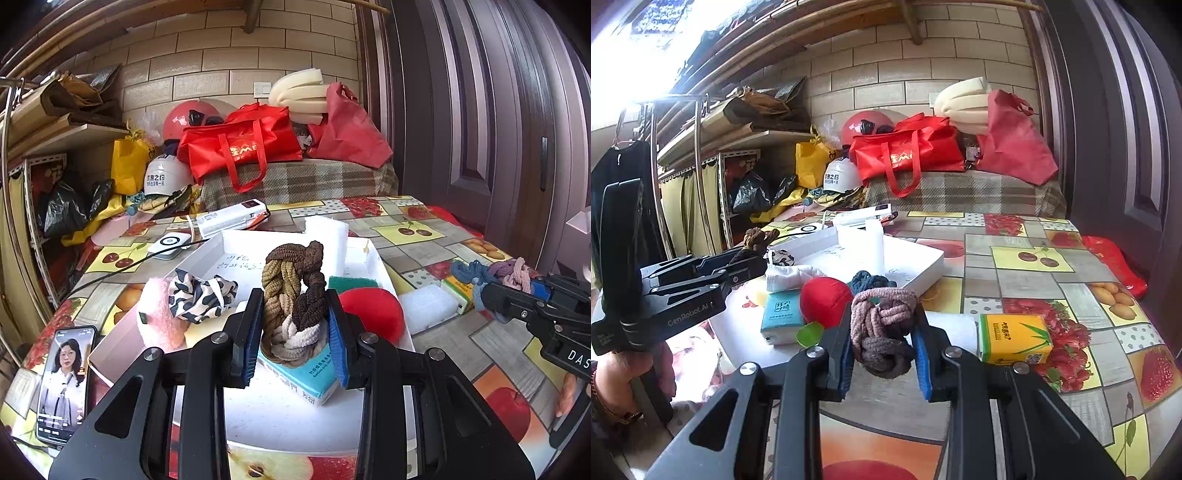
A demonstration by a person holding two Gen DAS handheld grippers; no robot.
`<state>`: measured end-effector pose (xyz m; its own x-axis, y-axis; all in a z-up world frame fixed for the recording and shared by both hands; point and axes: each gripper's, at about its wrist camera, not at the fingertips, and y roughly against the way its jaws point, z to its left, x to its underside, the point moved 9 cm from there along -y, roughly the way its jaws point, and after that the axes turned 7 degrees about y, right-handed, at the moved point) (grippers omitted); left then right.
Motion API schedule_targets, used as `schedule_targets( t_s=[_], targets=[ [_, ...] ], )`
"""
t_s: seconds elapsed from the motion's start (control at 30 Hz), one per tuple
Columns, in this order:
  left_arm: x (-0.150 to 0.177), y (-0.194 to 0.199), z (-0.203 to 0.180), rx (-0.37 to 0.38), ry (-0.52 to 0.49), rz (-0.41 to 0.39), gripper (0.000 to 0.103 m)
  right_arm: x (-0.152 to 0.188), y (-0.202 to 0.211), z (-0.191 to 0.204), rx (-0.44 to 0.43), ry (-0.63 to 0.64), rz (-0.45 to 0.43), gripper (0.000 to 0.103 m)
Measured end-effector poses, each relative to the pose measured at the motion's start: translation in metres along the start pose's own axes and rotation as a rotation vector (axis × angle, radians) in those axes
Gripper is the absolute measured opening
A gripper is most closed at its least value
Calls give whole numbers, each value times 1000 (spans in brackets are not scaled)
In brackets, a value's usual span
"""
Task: Organize soft objects
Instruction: 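Carry the braided rope toy and knotted rope ball over the white box with both tools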
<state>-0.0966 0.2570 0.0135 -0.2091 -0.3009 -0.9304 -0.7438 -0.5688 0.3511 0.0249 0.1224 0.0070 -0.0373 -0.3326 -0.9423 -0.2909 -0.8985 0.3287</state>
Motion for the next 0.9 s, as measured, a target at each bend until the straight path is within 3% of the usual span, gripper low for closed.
schedule_targets(
  t_s=[0.53, 0.9],
  targets=[
    [-1, 0, 2, -7, -11, -4, 32, -1, -6, 9, -4, 18, 12, 27],
    [-3, -7, 28, -50, 31, 6, 32, -1, -13, 16, -18, 22, 26, 27]
  ],
)
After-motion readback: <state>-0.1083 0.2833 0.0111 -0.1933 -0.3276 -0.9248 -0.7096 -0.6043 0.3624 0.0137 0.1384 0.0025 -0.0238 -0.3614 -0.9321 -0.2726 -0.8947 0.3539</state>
